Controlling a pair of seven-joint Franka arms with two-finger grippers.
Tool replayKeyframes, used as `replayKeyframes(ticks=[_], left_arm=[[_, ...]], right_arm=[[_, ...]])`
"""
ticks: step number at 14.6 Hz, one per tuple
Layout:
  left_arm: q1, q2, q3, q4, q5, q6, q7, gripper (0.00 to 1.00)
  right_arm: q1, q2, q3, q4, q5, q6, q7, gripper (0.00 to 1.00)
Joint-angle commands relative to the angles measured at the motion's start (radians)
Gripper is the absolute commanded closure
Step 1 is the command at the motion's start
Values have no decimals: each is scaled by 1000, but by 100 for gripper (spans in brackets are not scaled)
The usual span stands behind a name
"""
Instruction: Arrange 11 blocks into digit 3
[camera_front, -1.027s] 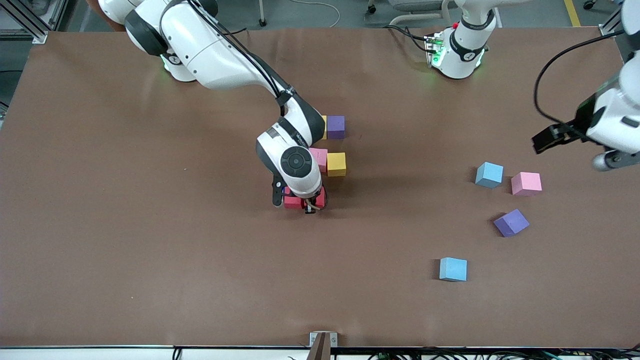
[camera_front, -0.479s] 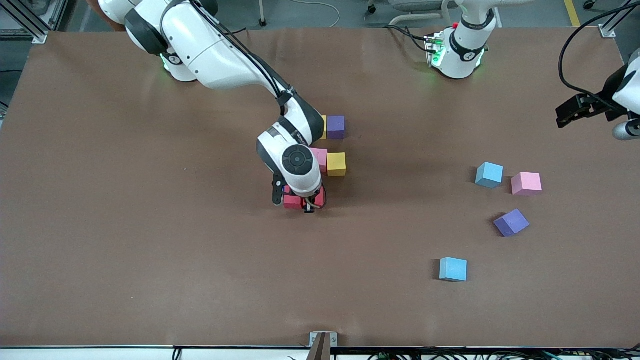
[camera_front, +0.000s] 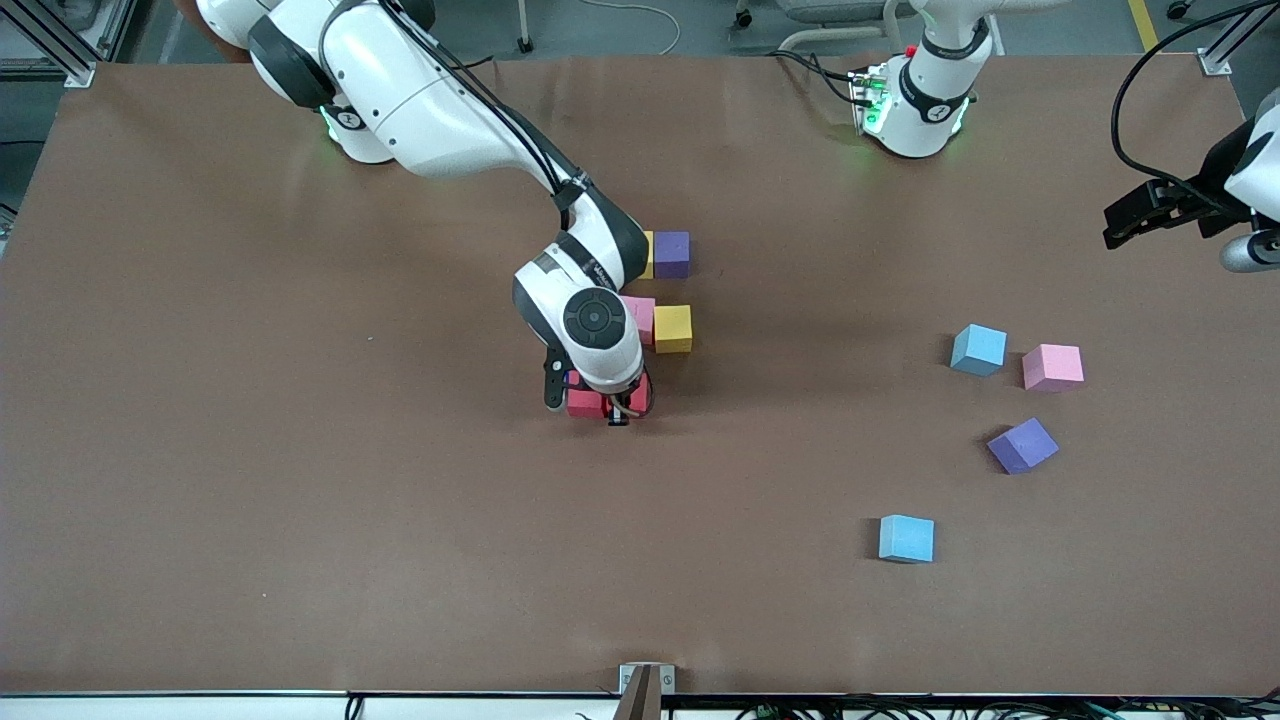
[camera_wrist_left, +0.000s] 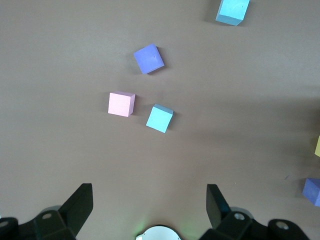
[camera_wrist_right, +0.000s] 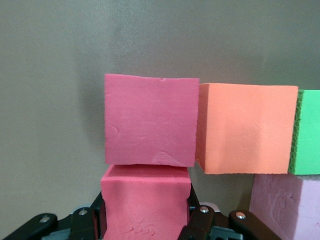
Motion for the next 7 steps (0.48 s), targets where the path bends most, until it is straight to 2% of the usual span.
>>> replayKeyframes(ticks=[1,7], left_arm=[[-12,7,7,-12,-19,16,13,0],[-17,14,-8,11,-13,16,16,0]], right_arm=[[9,-45,-17,-56,-22,6,30,100],[14,-45,-17,-71,-22,15,33,100]])
